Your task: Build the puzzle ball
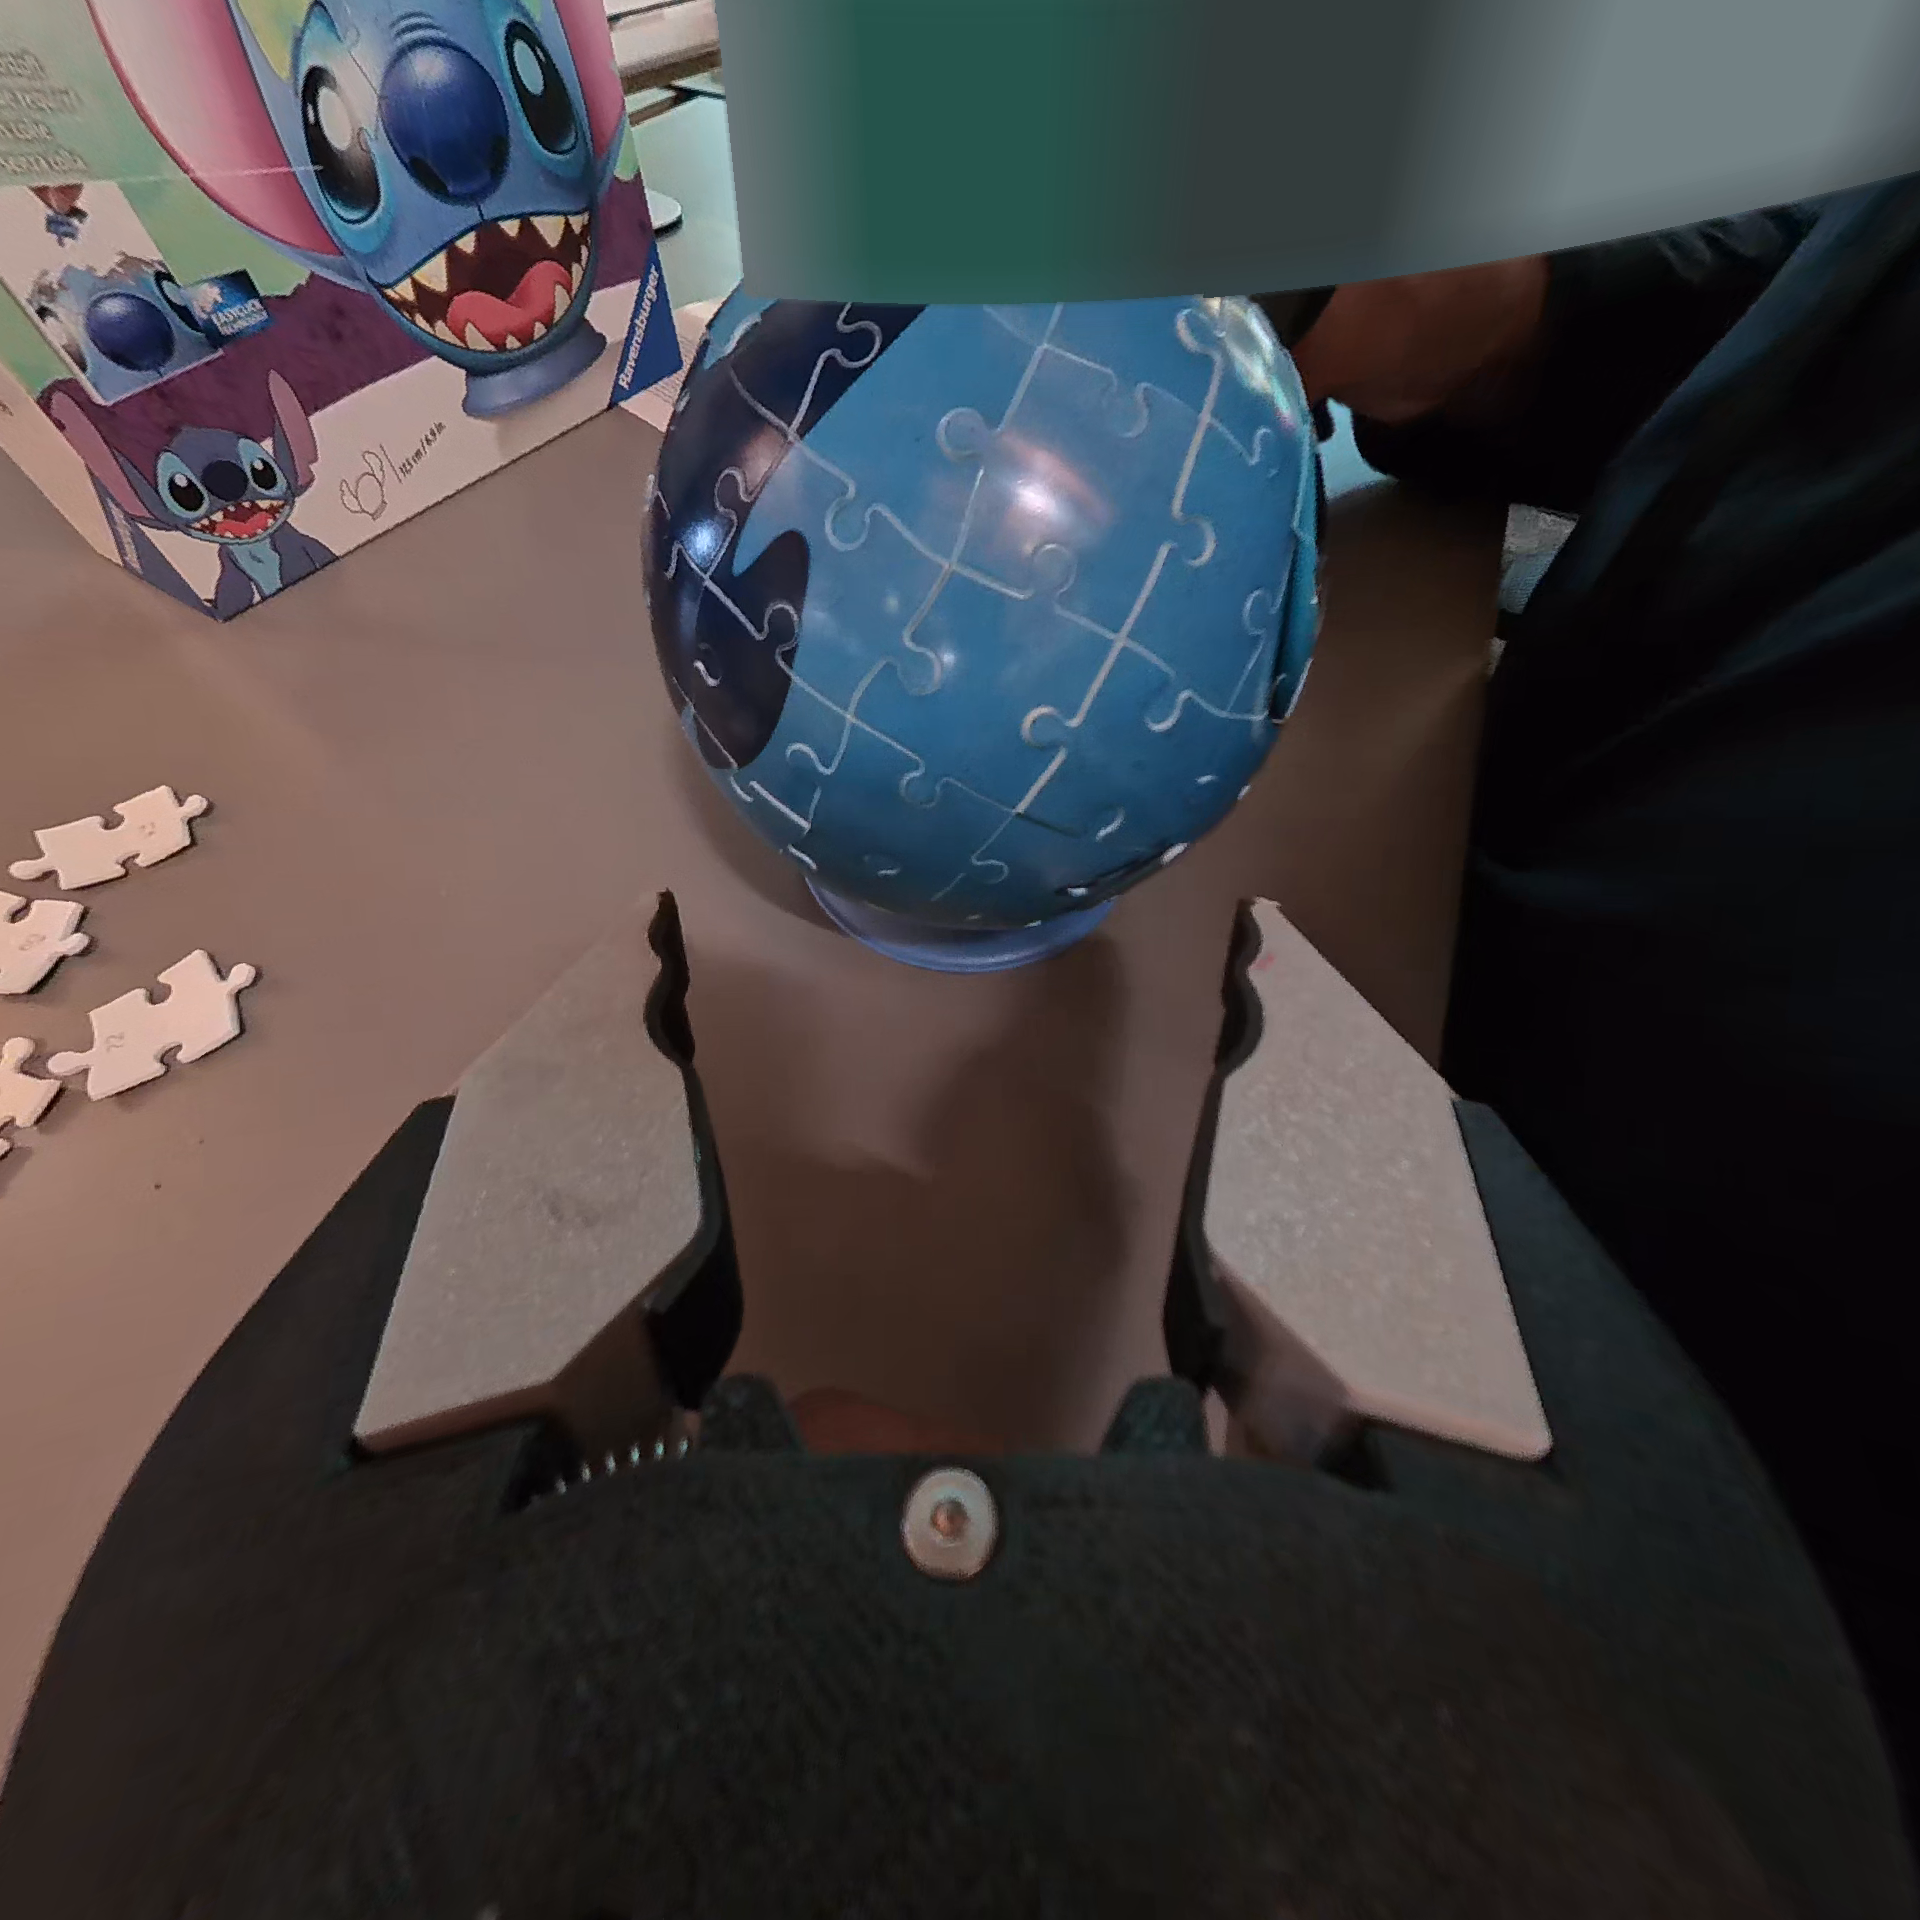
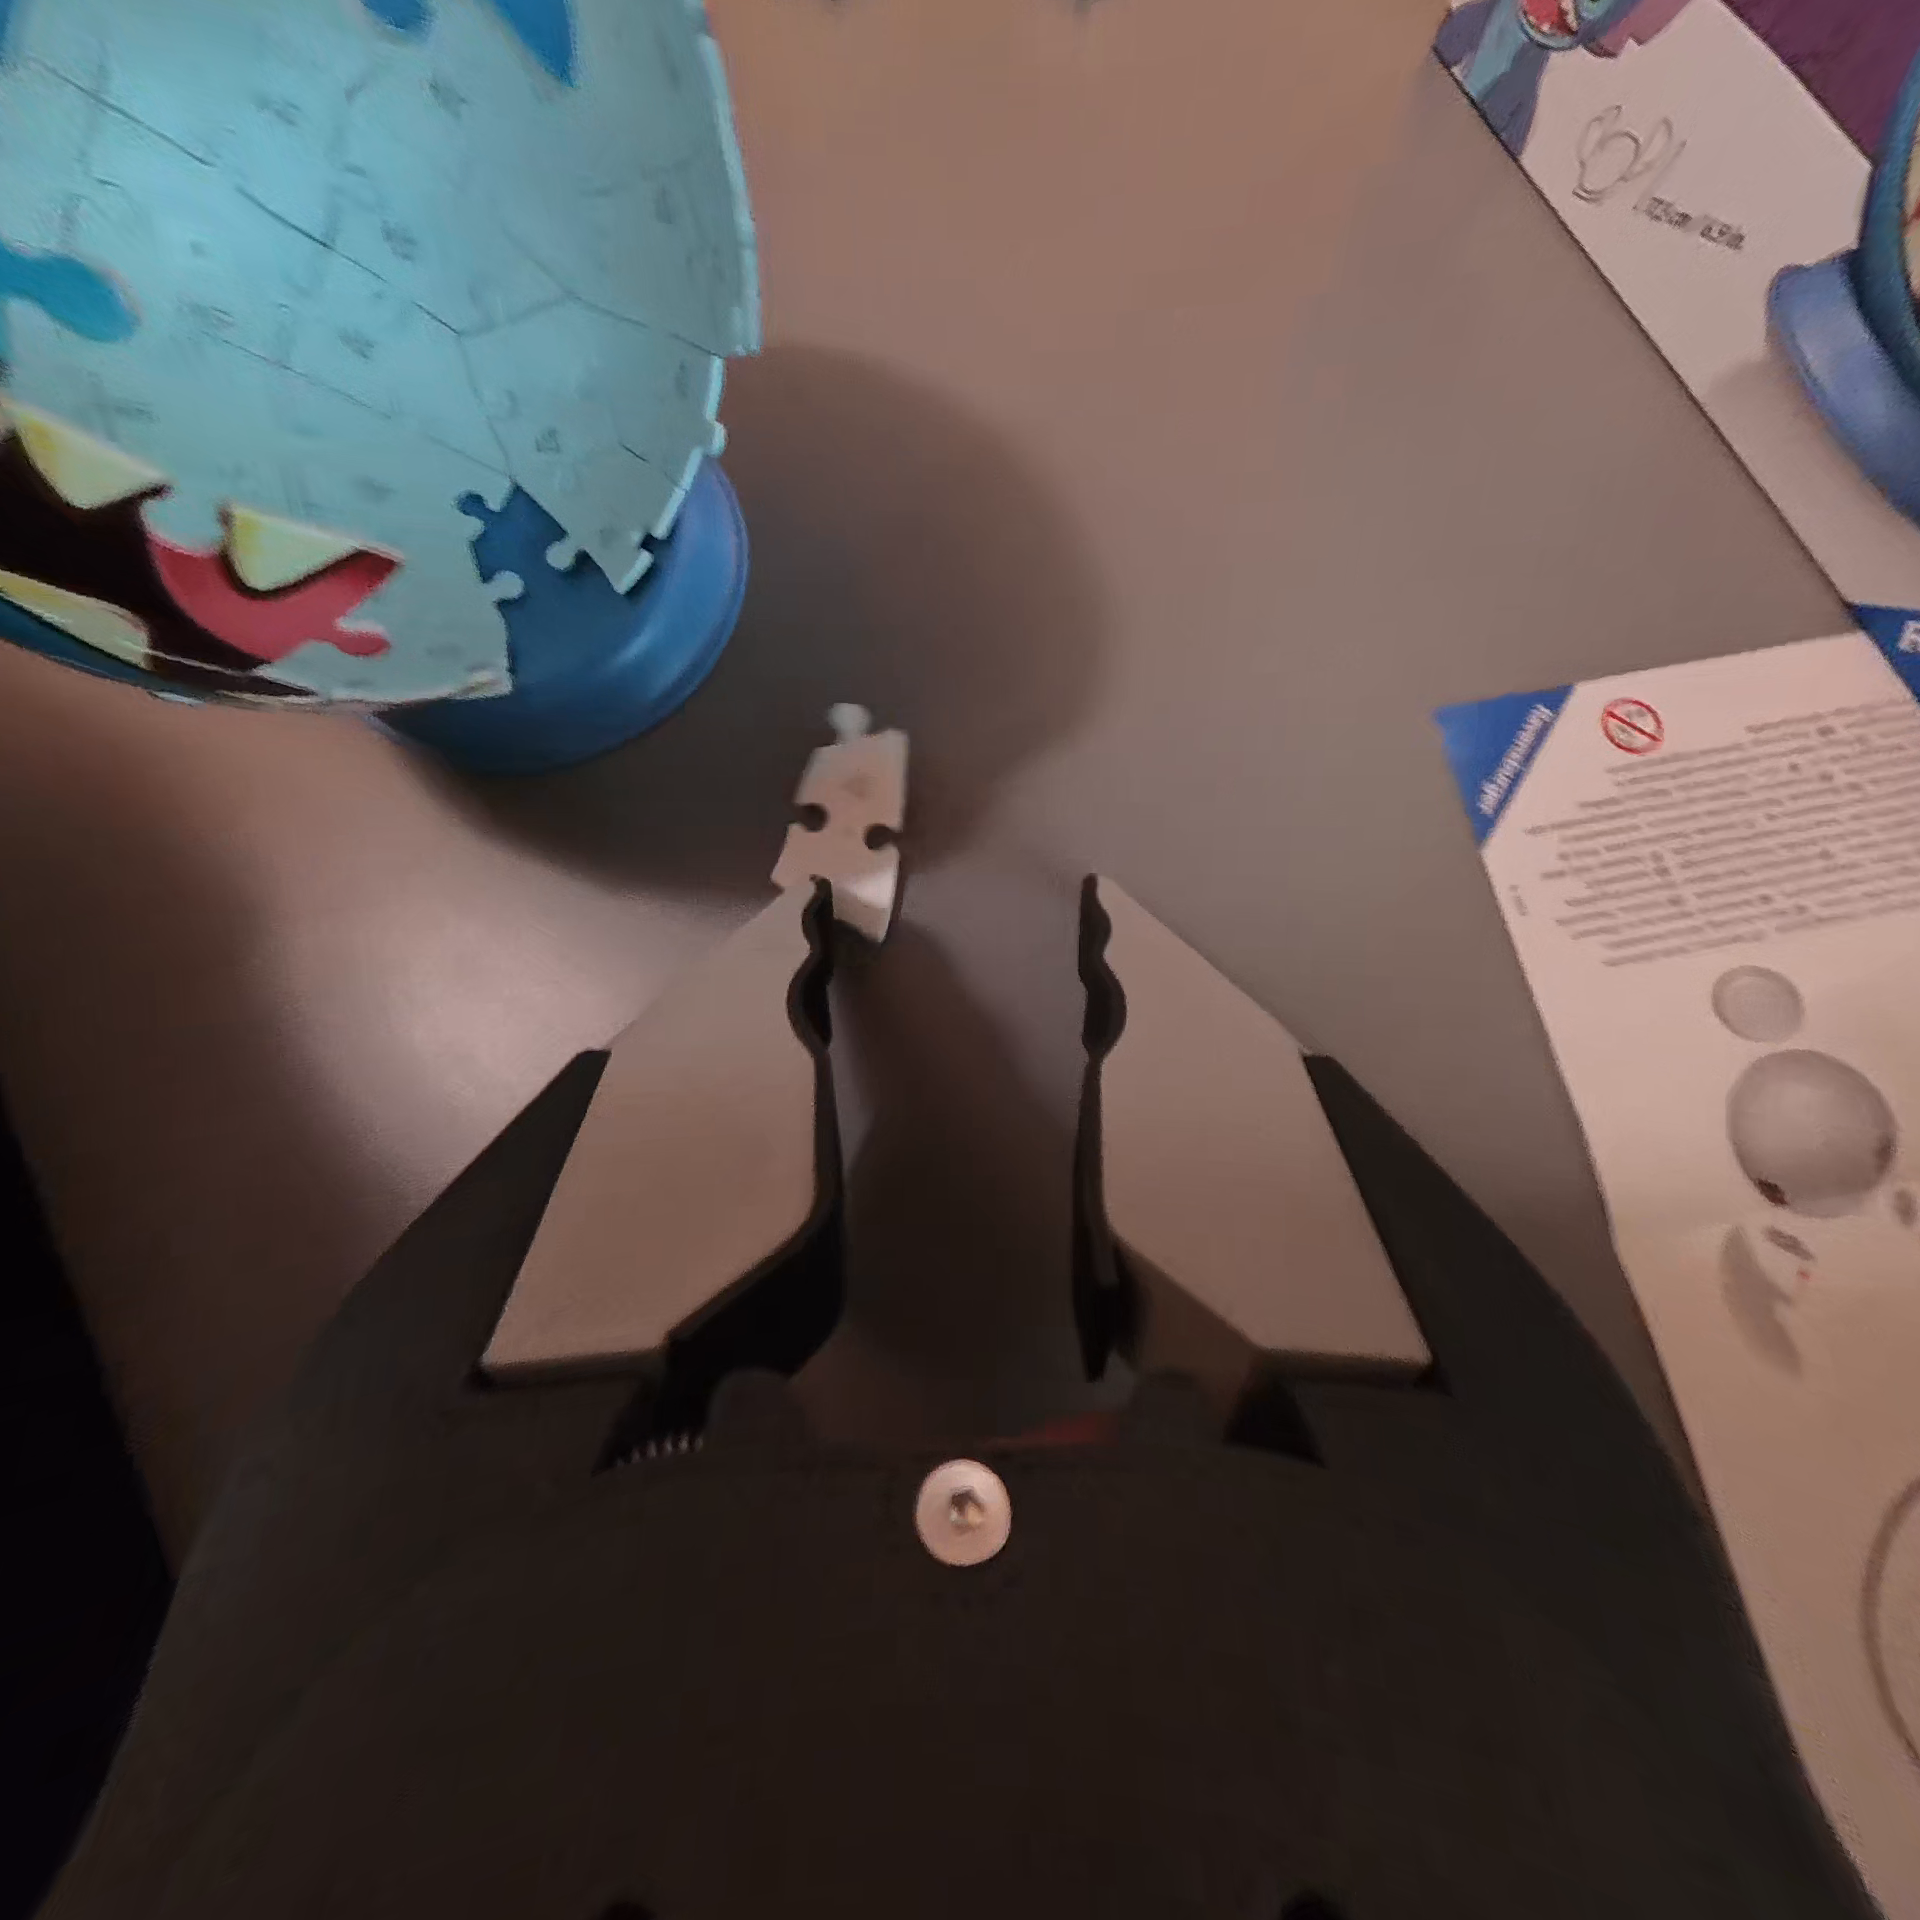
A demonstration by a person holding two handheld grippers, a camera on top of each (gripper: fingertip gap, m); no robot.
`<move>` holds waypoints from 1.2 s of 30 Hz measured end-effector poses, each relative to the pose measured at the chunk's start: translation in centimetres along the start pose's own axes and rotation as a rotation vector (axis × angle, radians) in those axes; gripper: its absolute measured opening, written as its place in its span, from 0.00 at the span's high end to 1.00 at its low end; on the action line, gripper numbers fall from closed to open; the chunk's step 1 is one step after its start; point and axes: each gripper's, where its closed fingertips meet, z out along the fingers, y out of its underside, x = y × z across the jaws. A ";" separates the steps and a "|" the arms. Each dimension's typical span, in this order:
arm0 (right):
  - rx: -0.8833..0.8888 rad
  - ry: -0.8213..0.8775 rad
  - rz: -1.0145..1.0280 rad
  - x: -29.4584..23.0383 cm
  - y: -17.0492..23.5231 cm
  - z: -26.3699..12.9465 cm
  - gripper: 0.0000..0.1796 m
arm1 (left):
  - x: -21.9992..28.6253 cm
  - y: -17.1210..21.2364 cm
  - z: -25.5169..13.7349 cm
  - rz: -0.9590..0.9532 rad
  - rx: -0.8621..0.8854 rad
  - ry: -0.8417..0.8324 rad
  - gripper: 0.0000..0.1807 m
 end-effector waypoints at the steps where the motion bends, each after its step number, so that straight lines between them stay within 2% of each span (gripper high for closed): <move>1: -0.010 0.015 0.010 0.6 0.2 -0.3 0.76 | 0.0 0.0 -0.1 0.000 0.006 -0.001 0.44; 2: -0.007 0.018 0.023 0.8 0.2 -0.6 0.75 | 0.1 -0.1 -0.2 0.000 0.012 0.000 0.44; 5: 0.047 -0.125 0.004 -2.1 -0.5 -0.6 0.75 | 0.5 -0.3 -0.3 0.002 0.028 0.021 0.44; 7: 0.043 -0.111 -0.080 -2.2 -0.3 0.3 0.75 | 1.1 -0.6 0.1 0.008 0.035 0.044 0.44; 10: 0.025 -0.114 -0.137 -2.0 -0.3 0.5 0.80 | 1.5 -1.1 0.9 0.038 0.043 0.029 0.43; 12: 0.023 -0.140 -0.118 -2.4 -0.3 0.3 0.90 | 1.5 -1.1 1.0 0.038 0.042 0.023 0.42; 13: 0.026 -0.148 -0.103 -2.7 -0.3 0.3 0.90 | 1.5 -1.1 0.9 0.032 0.050 0.023 0.42; 17: 0.025 -0.148 -0.111 -3.2 -0.2 0.3 0.85 | 1.2 -1.7 0.3 0.002 0.099 0.024 0.44; 21: 0.008 -0.134 -0.222 -2.7 -0.2 0.2 0.79 | 1.1 -1.7 0.4 0.010 0.098 0.001 0.44; 26: 0.018 -0.219 -0.248 -3.7 -0.6 0.7 0.78 | 1.2 -1.4 0.7 -0.017 0.075 -0.036 0.43; 31: 0.022 -0.219 -0.264 -3.6 -0.8 0.7 0.78 | 0.8 -1.1 0.9 -0.050 0.051 -0.093 0.41; 36: 0.126 -0.388 -0.438 -4.6 -2.5 -0.5 0.71 | 0.5 0.2 1.2 -0.025 -0.043 -0.119 0.41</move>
